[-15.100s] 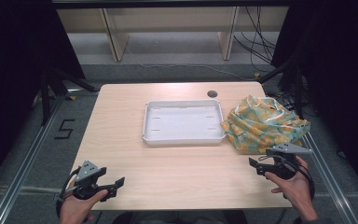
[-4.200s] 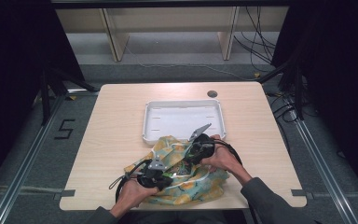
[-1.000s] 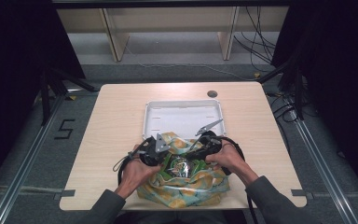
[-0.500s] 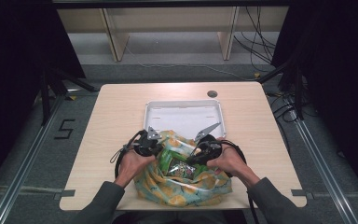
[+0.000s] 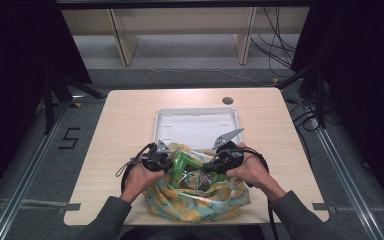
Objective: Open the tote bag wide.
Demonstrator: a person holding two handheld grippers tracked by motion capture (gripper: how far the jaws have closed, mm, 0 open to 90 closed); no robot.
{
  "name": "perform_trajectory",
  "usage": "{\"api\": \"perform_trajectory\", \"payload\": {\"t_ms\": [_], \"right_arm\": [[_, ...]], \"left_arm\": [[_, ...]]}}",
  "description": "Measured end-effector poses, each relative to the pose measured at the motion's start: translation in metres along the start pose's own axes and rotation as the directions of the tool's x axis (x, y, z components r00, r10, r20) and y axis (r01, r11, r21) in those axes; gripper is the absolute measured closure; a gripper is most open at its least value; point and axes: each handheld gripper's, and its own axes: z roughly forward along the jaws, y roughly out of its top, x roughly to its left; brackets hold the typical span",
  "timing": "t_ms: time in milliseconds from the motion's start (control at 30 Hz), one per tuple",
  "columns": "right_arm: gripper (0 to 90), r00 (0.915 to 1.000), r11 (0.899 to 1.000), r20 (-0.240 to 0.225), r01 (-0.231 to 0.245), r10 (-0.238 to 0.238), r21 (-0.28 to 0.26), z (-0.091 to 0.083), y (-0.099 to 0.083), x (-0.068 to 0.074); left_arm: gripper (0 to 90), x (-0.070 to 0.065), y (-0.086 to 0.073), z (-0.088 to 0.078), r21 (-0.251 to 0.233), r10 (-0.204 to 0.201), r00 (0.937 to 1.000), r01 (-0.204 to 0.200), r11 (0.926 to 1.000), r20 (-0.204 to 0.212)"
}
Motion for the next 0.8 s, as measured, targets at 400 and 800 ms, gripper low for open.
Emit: {"api": "perform_trajectory", "payload": {"t_ms": [400,800], "right_arm": [[89.1,0.9998,0.996,0.01,-0.013,0.014,-0.092,-0.021,0.007,-0.004],[89.1,0.9953,0.97,-0.008,-0.096,0.096,-0.223,-0.037,0.009,-0.023]], "left_arm": [[79.6,0.003,-0.001,-0.004,-0.034,-0.028,0.9995,0.029,0.999,0.014],[63.2,0.003,-0.004,-0.042,-0.134,-0.076,0.9952,0.084,0.9874,0.061]]}}
